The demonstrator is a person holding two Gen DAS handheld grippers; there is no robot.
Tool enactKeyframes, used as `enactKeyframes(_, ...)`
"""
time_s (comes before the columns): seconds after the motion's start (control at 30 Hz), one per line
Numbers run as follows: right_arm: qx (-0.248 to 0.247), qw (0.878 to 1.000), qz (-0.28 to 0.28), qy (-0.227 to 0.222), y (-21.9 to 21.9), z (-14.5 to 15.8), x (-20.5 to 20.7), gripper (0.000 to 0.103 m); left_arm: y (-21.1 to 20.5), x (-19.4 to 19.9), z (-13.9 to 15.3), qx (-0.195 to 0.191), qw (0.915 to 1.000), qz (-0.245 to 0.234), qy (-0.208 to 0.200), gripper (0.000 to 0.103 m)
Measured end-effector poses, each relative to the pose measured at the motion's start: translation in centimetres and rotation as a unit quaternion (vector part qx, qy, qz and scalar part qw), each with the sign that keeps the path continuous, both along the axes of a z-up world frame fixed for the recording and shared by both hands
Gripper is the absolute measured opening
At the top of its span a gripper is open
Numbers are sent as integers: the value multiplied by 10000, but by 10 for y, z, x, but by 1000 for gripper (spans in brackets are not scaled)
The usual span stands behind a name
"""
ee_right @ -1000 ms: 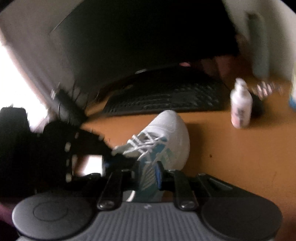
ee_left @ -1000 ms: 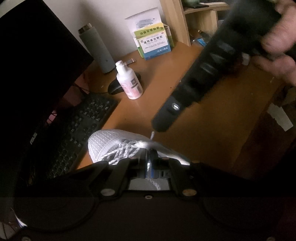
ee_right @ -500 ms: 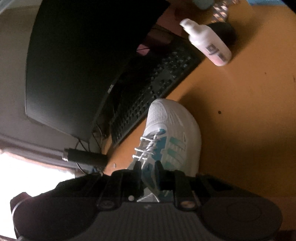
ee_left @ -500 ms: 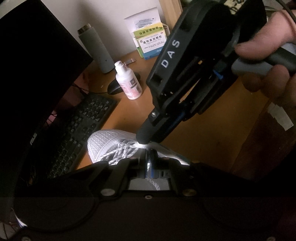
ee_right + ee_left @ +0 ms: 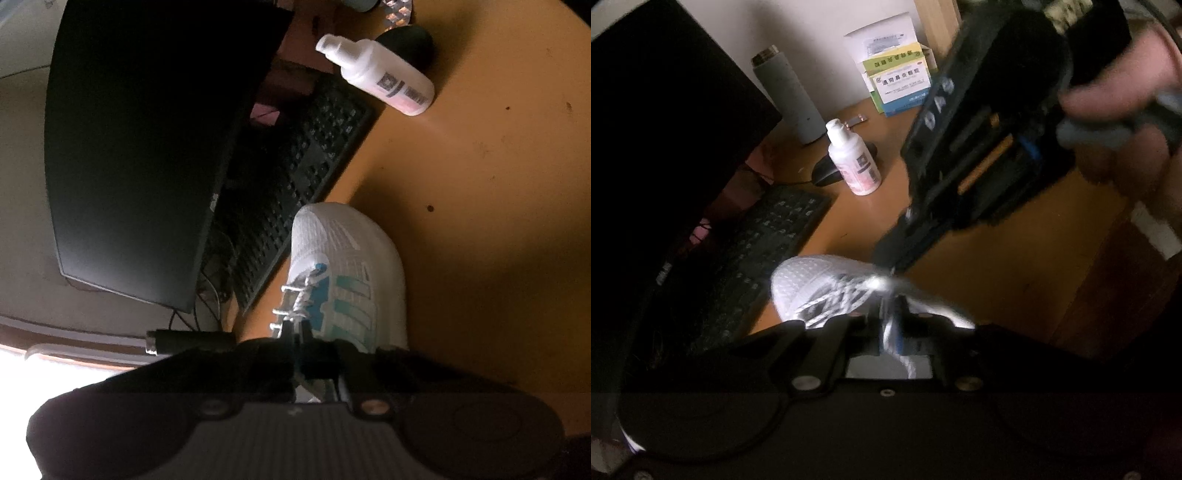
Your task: Lace up shoes with both hands
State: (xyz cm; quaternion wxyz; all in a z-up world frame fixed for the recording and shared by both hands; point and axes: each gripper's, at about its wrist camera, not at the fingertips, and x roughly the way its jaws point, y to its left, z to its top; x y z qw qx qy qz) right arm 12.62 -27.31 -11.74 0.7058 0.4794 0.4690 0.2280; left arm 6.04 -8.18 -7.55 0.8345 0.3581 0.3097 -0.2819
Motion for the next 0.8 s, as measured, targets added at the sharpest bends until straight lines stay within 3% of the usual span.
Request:
enactKeyframes(0.07,-181,9992,-159,-327,-9,14,-2,2,5,-8,5,84,9996,39,-250,41)
enactKeyframes(0.2,-193,9946,-527,-875,-38,46,1,2,19,-17,8,31,9998,175,-90,41)
enactKeyframes(0.43,-731,9743,-1210,-1756,-110,103,10,2,28,-21,7,173,9982,498,-298,42)
enactKeyframes(0.63,-1105,9650,-1555,-1799,-147,110,6,2,38,-19,2,290,9957,802,-371,42)
enactKeyframes(0.8,-1113,9653,-1636,-1705,-162,107,1,2,40,-12,7,-33,9937,1063,-357,42)
